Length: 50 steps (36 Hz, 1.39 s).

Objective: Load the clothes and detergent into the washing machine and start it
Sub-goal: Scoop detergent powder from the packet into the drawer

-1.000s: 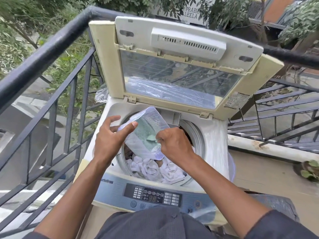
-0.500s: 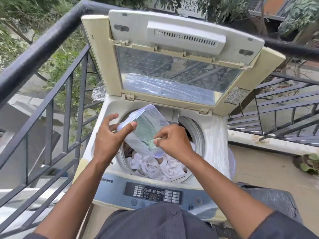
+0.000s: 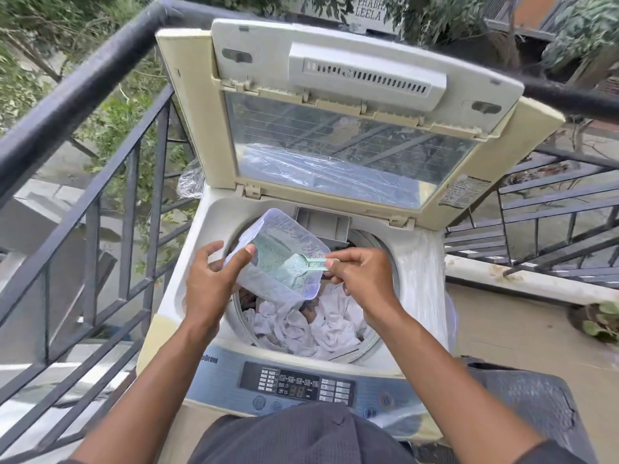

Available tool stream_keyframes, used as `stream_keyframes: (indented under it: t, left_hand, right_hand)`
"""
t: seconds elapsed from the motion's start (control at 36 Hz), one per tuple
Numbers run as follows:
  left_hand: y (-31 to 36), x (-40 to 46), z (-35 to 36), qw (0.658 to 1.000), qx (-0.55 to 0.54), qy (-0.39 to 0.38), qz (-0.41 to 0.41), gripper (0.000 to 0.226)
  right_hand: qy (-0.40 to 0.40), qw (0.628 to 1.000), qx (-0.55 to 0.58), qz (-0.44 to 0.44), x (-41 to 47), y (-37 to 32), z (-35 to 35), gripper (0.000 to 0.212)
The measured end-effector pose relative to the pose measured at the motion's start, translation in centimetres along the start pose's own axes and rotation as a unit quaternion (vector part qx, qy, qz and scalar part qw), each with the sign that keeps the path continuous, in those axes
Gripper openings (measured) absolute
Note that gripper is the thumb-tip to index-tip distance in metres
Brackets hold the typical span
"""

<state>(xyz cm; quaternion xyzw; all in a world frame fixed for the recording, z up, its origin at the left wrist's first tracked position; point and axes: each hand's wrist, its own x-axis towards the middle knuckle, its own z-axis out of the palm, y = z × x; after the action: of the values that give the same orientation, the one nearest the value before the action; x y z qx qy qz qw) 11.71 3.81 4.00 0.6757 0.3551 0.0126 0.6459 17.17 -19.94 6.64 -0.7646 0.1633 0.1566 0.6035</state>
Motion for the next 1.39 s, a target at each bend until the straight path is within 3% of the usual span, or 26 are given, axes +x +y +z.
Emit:
stream_keyframes:
  t: [0.31, 0.36, 0.58, 0.89, 1.11, 1.19, 1.33, 1.39]
  left_hand:
    - [-1.0, 0.5, 0.8, 0.998, -0.025, 0.001, -0.056, 0.107]
    - [-1.2, 0.7, 0.9, 0.998, -0.028, 0.006, -0.063, 0.1]
    - [-1.5, 1.4, 1.0, 0.997, -0.017, 0.017, -0.068, 0.11]
    - [-2.5, 2.2, 0.4, 0.998, 0.016, 0.007, -0.068, 0.127]
    - [-2.4, 2.5, 0.6, 0.998, 0.006, 0.007, -0.068, 0.124]
    - [-2.5, 2.7, 0.7, 0.998, 0.006, 0.008, -0.069, 0.123]
    - [-2.8, 2.8, 0.7, 0.997, 0.012, 0.008, -0.071, 0.123]
    - [-2.9, 2.7, 0.7, 0.997, 0.013, 0.006, -0.071, 0.123]
  right_hand:
    - [-0.004, 0.995, 0.086, 0.052, 1.7, 0.6, -0.7, 0.006]
    - [0.004, 0.992, 0.11, 0.057, 2.3, 0.3, -1.0, 0.006]
    - [0.05, 0.982, 0.168, 0.065, 5.3, -0.7, -0.9, 0.008]
    - [0.126, 0.99, 0.05, 0.045, 9.0, -0.5, 1.6, 0.016]
    - [0.144, 0.986, -0.061, -0.06, 9.0, -0.5, 3.6, 0.025]
    - [0.144, 0.979, -0.095, -0.112, 8.7, -0.4, 4.0, 0.011]
    - [0.147, 0.972, -0.111, -0.148, 8.4, -0.4, 4.2, 0.011]
    - [0.15, 0.967, -0.127, -0.16, 8.4, -0.3, 4.2, 0.021]
